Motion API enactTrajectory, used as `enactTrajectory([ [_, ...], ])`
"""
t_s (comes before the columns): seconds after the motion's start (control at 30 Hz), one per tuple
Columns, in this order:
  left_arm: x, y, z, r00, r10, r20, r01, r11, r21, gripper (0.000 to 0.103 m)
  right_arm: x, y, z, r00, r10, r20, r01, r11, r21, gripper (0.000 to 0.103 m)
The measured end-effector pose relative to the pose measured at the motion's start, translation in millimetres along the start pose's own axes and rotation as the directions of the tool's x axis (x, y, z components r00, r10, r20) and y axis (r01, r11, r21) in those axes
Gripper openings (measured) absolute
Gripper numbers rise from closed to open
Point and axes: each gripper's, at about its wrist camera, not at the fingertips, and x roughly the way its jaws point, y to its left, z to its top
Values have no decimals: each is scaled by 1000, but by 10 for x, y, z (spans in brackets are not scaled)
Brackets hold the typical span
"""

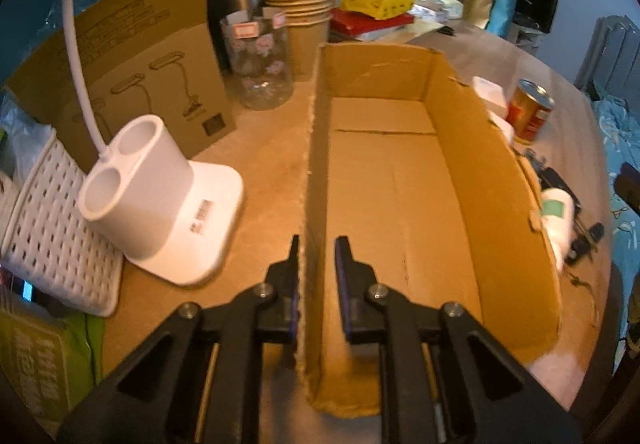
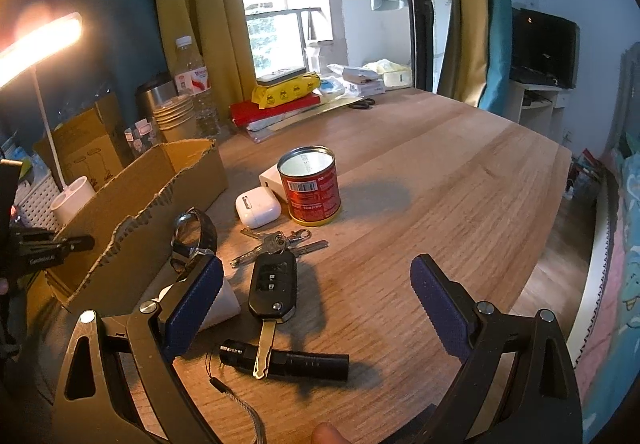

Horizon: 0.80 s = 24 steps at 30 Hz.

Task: Organize rigid objects
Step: 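Move the left tool to the cardboard box rim while the right tool approaches the black car key, then close the right gripper on the black car key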

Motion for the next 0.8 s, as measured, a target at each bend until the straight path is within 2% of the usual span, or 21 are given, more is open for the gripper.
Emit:
enactTrajectory([
  [0.2,-84,-188,-126,999,-47,0,47,999,-6,15,-25,-9,-22,1000,-8,1,8,1000,0,96],
  [0.37,-116,-329,-166,999,-44,15,44,999,4,15,-74,-74,-61,1000,-14,-2,14,1000,9,96],
  [0.53,-99,-293,-204,999,-23,42,24,999,-21,14,-108,-94,-150,1000,-17,-22,16,1000,-6,96],
  [0.8,-119,-254,-288,996,-48,73,50,998,-25,12,-47,0,-318,998,-6,-69,1,998,-66,96],
])
